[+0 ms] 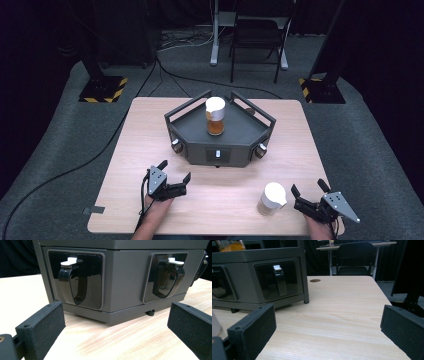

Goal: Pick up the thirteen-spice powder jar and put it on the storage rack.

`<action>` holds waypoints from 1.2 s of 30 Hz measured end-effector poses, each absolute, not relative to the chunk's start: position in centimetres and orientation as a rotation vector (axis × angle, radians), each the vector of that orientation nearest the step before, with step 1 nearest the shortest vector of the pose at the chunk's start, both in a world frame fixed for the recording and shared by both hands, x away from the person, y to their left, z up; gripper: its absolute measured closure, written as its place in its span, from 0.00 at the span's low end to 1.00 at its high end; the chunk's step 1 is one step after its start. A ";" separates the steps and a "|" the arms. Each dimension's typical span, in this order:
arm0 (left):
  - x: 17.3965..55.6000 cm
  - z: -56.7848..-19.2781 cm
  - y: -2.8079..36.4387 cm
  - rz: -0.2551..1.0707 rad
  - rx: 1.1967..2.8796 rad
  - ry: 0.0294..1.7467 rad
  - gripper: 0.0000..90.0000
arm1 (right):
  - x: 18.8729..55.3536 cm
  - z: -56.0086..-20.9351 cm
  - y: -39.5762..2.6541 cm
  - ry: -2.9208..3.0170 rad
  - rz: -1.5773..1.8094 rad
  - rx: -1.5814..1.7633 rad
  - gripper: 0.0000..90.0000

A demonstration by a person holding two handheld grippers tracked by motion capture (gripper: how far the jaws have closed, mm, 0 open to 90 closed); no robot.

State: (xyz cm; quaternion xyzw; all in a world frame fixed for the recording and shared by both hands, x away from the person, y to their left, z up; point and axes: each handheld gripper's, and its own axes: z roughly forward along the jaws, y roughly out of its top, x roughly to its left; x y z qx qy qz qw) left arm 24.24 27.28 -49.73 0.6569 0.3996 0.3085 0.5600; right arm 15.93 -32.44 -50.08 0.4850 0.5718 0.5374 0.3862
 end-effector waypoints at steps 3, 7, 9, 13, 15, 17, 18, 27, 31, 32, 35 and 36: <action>24.3 -49.7 27.3 0.723 1.547 0.946 0.01 | 15.8 -49.8 -32.8 1.474 1.389 1.229 0.00; 24.4 -49.7 27.4 0.715 1.545 0.953 0.01 | 15.3 -49.4 -33.1 1.485 1.416 1.213 0.00; 24.4 -49.7 27.4 0.715 1.546 0.954 0.01 | 15.1 -49.2 -33.1 1.481 1.429 1.207 0.00; 24.4 -49.7 27.4 0.711 1.545 0.962 0.01 | 14.8 -48.8 -33.2 1.492 1.453 1.191 0.00; 24.4 -49.7 27.4 0.710 1.542 0.960 0.01 | 14.5 -48.6 -33.1 1.494 1.461 1.176 0.00; 24.4 -49.7 27.4 0.713 1.544 0.959 0.01 | 14.3 -48.5 -33.1 1.493 1.470 1.169 0.00; 24.4 -49.7 27.4 0.714 1.545 0.959 0.01 | 14.1 -48.4 -33.0 1.495 1.472 1.162 0.00; 24.4 -49.6 27.4 0.712 1.543 0.969 0.02 | 13.1 -47.6 -32.5 1.524 1.463 1.127 0.00; 24.3 -49.6 27.4 0.717 1.550 0.962 0.02 | 12.2 -47.2 -32.5 1.534 1.463 1.124 0.00; 24.3 -49.6 27.4 0.717 1.549 0.961 0.02 | 12.0 -47.2 -32.5 1.534 1.468 1.121 0.00; 24.4 -49.6 27.4 0.716 1.551 0.961 0.02 | 11.5 -47.0 -32.4 1.536 1.477 1.110 0.00; 24.4 -49.6 27.4 0.716 1.552 0.959 0.02 | 11.4 -47.0 -32.4 1.539 1.480 1.104 0.00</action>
